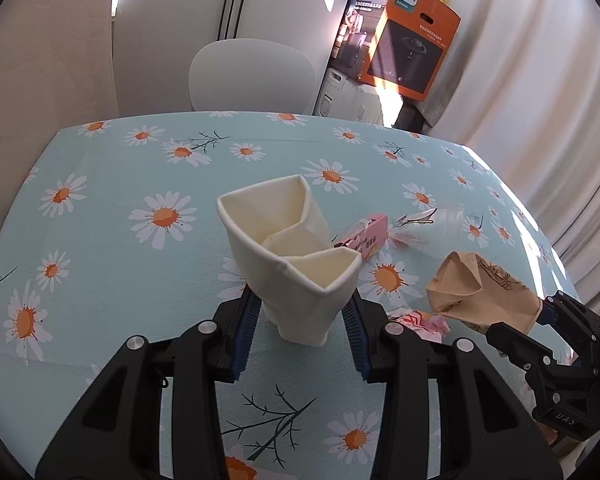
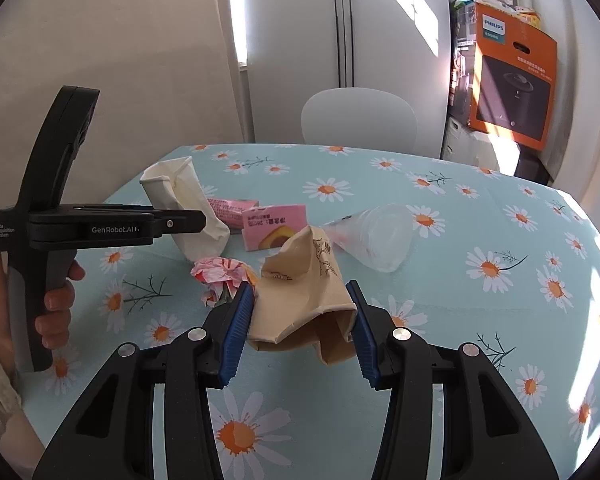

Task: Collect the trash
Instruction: 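Grasp the brown paper bag with the right tool while the left tool grasps the white paper cup, then carry the bag and cup to the black bin and open both tools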

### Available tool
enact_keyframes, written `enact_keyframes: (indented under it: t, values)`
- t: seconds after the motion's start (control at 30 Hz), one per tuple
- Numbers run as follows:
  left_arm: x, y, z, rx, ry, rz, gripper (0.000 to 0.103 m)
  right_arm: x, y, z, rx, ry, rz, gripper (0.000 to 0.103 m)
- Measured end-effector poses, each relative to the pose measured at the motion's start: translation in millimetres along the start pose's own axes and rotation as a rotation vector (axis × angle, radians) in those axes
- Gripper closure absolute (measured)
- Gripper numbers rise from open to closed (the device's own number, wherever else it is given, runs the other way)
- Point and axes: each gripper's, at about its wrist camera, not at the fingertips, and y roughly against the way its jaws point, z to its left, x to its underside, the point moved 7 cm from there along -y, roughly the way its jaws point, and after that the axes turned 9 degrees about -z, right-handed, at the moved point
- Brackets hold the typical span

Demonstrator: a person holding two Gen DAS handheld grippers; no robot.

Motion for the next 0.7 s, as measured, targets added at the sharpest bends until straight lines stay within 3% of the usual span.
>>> enact_keyframes:
  t: [0.27, 0.7]
  values:
    - [-0.5, 30.6, -0.2, -0.053, -0.096, -0.063, 0.062, -1.2, 3.0, -4.5, -0.006, -0.034, -0.005, 0.059]
    - [16.1, 50.9, -9.2, -0.028, -0.146, -0.072, 0.061, 1.2, 7.9, 3.2, 0.001, -0.037, 0.000, 0.058]
